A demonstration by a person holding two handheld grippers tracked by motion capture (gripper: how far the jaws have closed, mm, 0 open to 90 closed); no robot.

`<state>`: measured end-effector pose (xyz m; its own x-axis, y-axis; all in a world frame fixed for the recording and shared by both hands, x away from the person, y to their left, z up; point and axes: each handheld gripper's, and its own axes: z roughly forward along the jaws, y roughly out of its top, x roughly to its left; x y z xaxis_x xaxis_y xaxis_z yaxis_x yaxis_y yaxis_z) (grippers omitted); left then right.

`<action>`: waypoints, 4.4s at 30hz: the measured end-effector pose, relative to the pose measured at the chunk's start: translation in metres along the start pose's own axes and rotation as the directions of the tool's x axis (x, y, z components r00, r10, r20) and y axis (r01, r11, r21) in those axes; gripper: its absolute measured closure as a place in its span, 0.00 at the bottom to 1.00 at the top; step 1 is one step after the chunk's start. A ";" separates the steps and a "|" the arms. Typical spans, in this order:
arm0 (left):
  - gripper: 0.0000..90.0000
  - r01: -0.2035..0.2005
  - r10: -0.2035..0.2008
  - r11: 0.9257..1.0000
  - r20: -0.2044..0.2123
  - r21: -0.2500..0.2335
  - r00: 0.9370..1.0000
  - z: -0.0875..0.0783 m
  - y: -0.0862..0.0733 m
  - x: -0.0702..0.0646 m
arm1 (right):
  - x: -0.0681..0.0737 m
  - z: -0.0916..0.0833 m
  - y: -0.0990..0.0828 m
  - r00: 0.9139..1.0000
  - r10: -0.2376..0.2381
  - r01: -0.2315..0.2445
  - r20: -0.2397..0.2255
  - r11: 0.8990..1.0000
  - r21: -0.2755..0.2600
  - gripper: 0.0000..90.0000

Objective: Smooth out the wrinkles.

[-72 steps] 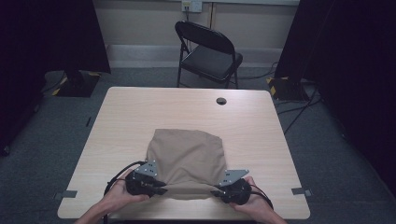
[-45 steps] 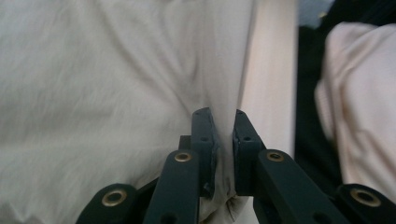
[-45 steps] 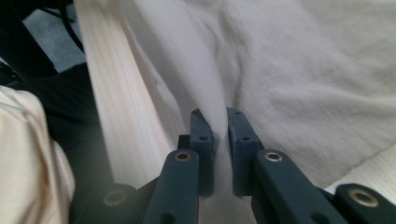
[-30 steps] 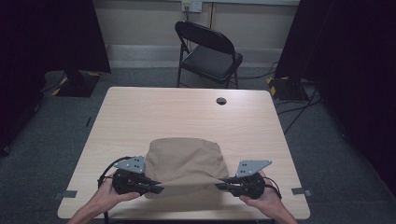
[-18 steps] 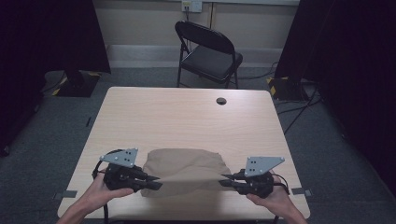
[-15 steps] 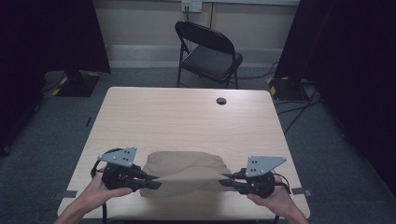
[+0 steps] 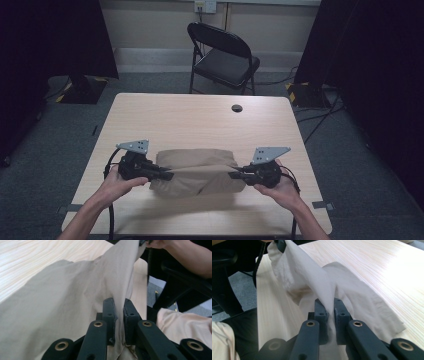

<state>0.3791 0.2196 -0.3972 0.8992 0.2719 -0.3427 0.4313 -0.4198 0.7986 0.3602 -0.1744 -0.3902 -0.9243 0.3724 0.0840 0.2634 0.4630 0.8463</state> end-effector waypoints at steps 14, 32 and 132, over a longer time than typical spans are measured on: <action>0.93 -0.138 0.140 0.990 0.073 -0.034 0.987 -0.019 0.005 -0.060 | 0.032 -0.026 0.002 0.992 -0.061 0.058 -0.110 0.998 -0.029 0.94; 0.93 0.034 -0.033 0.999 -0.031 0.017 0.999 0.004 0.001 0.018 | -0.029 0.017 -0.001 0.996 0.062 -0.061 -0.065 0.998 0.019 0.94; 0.71 0.016 -0.007 0.999 -0.203 0.041 0.979 0.027 -0.024 -0.006 | -0.020 0.060 -0.028 0.983 0.155 -0.166 0.102 0.980 0.114 0.43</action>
<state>0.3650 0.2042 -0.4276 0.8625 0.4450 -0.2412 0.4484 -0.4507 0.7719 0.3876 -0.1463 -0.4474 -0.8395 0.5193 0.1600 0.4429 0.4832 0.7553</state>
